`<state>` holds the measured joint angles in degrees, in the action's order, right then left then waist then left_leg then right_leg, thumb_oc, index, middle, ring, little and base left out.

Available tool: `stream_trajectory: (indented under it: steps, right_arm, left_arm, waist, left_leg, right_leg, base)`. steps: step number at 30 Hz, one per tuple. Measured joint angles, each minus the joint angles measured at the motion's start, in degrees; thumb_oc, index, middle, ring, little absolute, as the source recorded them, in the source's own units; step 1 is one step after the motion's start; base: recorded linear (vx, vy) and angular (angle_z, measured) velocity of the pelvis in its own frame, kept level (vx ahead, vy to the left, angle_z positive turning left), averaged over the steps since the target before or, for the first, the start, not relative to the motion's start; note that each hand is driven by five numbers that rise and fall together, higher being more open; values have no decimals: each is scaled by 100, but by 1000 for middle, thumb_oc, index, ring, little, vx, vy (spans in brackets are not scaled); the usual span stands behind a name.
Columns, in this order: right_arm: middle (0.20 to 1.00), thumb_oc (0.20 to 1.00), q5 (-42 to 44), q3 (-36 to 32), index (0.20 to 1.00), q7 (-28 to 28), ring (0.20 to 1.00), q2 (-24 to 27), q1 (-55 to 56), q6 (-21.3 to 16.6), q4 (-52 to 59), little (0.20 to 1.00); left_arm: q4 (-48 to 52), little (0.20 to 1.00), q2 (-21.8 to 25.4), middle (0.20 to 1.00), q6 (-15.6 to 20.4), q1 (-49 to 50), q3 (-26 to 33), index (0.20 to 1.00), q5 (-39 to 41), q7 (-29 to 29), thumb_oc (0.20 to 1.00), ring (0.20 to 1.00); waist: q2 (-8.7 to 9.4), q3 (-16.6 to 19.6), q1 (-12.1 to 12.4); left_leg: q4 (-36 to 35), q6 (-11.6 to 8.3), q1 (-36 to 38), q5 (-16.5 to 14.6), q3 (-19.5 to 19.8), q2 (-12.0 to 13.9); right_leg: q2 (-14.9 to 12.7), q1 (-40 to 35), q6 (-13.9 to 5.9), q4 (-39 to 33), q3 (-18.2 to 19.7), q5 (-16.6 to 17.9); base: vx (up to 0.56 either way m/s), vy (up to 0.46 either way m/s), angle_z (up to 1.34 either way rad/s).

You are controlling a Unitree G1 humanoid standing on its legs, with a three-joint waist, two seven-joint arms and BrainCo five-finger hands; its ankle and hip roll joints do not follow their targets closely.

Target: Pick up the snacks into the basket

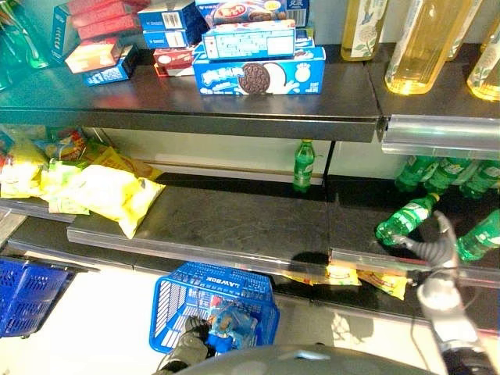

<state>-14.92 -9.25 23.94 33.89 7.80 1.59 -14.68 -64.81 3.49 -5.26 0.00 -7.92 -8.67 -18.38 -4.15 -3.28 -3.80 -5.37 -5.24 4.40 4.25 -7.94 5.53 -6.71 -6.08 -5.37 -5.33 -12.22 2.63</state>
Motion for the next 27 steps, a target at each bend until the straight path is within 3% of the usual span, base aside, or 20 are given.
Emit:
stream_trajectory:
  steps: [3, 6, 8, 11, 16, 21, 23, 27]
  right_arm:
    - [1000, 1000, -729, -91, 1000, -227, 1000, 1068, -326, 112, -12, 1000]
    - [1000, 1000, -1005, -58, 1000, -385, 1000, 1676, -790, 105, -100, 1000]
    - [1000, 1000, -1109, -23, 1000, -477, 1000, 1760, -1027, 97, -173, 1000]
    - [1000, 1000, -1307, 495, 1000, -679, 1000, 2285, -1402, 90, -495, 1000]
    - [1000, 1000, -1457, 1095, 1000, -859, 1000, 2643, -2130, 68, -1092, 1000]
    - [1000, 1000, -1951, 2552, 1000, -1363, 1000, 3153, -2939, -105, -1832, 1000]
    - [1000, 1000, -2056, 3111, 1000, -1502, 1000, 3147, -3265, -193, -2179, 1000]
    - [1000, 1000, -2063, 3254, 1000, -1609, 1000, 3009, -3275, -258, -2447, 1000]
  left_arm:
    - [9, 200, 35, 200, 51, -12, 12, 200, -183, 110, 200, 200]
    - [-14, 200, 90, 200, 69, -30, -12, 200, -186, 153, 200, 200]
    - [-39, 200, 144, 200, 98, -21, -14, 200, -187, 161, 200, 200]
    - [-186, 200, 187, 200, 109, -113, -42, 200, -185, 205, 200, 200]
    - [-260, 200, 259, 200, 114, -146, -46, 200, -183, 209, 200, 200]
    - [-355, 200, 297, 200, 118, -254, -60, 200, -187, 209, 200, 200]
    - [-371, 200, 359, 200, 124, -265, -145, 200, -190, 211, 200, 200]
    - [-346, 200, 480, 200, 200, -308, -222, 200, -214, 209, 200, 200]
  waist:
    - [31, 13, 4]
    - [101, 56, 2]
    - [175, 62, 21]
    - [187, 61, 36]
    - [222, 56, 60]
    - [293, 14, 167]
    - [354, -17, 183]
    - [445, -60, 306]
  left_leg:
    - [3, 3, 1, 5, 25, -8]
    - [4, 1, 0, 6, 20, 12]
    - [4, 0, -6, 5, 22, 24]
    - [4, 0, -11, 1, 22, 2]
    - [15, -5, -28, -1, 17, 16]
    - [30, -7, -44, 1, 11, 20]
    - [31, -7, -52, 1, 12, 20]
    - [34, -11, -179, 10, 26, 12]
  right_leg:
    - [7, -16, -1, 3, -45, 2]
    - [28, -10, -22, -3, -44, -14]
    - [43, -7, -25, -24, -42, -18]
    - [28, -5, -34, -25, -48, -24]
    - [42, 20, -35, -25, -47, -25]
    - [46, 39, -33, -25, -52, -23]
    - [50, 41, -32, -23, -52, -23]
    - [48, 155, -1, 6, -67, 0]
  base:
    - [3, 5, 5]
    - [0, 0, 0]
    - [0, 0, 0]
    - [0, 0, 0]
    - [0, 0, 0]
    - [2, -1, -1]
    - [-8, 2, 2]
    - [-14, 2, 2]
